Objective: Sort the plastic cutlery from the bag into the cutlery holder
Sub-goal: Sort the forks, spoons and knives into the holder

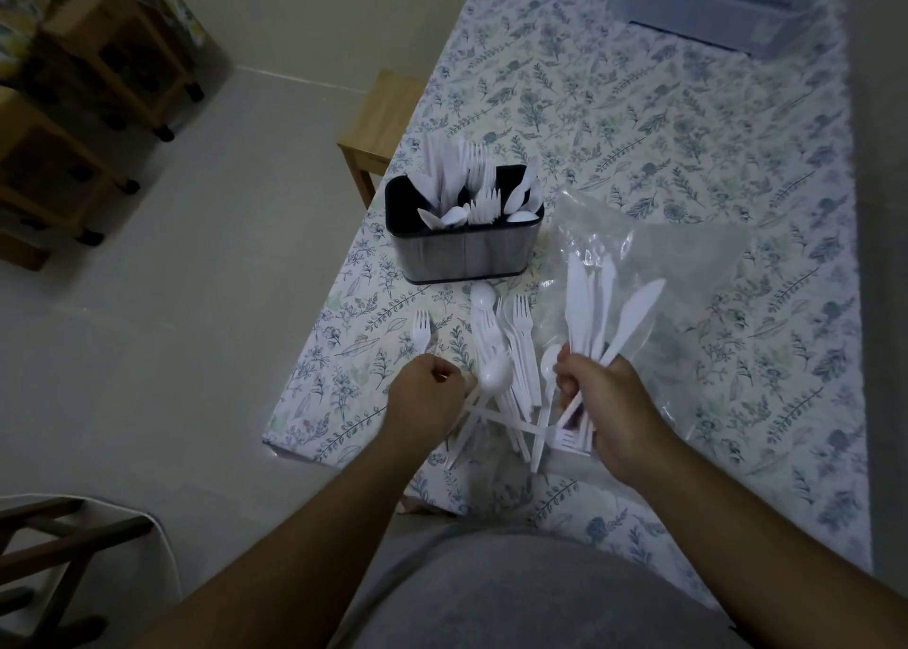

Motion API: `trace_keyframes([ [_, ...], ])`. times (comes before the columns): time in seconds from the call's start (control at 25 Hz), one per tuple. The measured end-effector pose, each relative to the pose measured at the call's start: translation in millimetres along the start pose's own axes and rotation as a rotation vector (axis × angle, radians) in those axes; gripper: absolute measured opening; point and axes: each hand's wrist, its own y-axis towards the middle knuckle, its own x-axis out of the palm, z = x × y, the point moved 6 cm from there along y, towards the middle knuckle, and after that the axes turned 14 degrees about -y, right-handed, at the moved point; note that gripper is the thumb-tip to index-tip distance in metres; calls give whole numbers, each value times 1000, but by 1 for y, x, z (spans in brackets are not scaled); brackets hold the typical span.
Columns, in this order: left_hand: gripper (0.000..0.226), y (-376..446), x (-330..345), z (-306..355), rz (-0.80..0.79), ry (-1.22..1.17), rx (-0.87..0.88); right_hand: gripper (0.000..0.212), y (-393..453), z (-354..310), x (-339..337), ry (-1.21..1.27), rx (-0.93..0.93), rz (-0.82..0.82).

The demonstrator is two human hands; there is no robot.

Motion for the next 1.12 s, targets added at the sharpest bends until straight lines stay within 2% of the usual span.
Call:
trace_keyframes([
  [0.08,10,3,5,1,-41,71,21,5,-4,9,0,-139,-30,-17],
  [0.16,13,-4,19,14,-112,-45,56,8,-8,12,8,-207,-60,-115],
  [0.24,10,-20,34,35,-168,-172,197,18,-13,10,15,-227,-72,-201],
  [0.32,14,-42,41,60,-151,-54,531,21,-16,2,21,-314,-121,-239],
  [0.4,37,-57,53,77,-119,265,901,21,-19,-6,26,-417,-170,-239],
  [0.44,43,-57,59,81,-95,384,1008,23,-20,-9,27,-428,-185,-226],
  [0.48,43,-54,63,83,-68,442,1050,24,-19,-7,27,-432,-197,-218],
  [0.56,35,-48,64,82,-66,405,1078,19,-20,-6,25,-453,-189,-204],
  [0.64,32,-52,63,76,-177,302,1106,17,-18,-2,22,-430,-145,-196],
  [0.72,32,-57,53,71,-197,168,1038,18,-16,3,19,-366,-71,-198],
  [0.76,31,-51,41,69,-131,79,917,21,-15,6,18,-321,-38,-194],
  [0.84,26,-22,17,49,-3,-37,536,32,-12,12,12,-259,7,-168],
  [0.92,14,7,2,19,21,58,217,35,-9,18,7,-244,15,-140],
  [1.0,9,20,-1,5,-8,155,118,34,-6,18,5,-278,-5,-133],
  [1.12,21,23,14,10,-51,238,134,30,-4,19,6,-283,-22,-124],
])
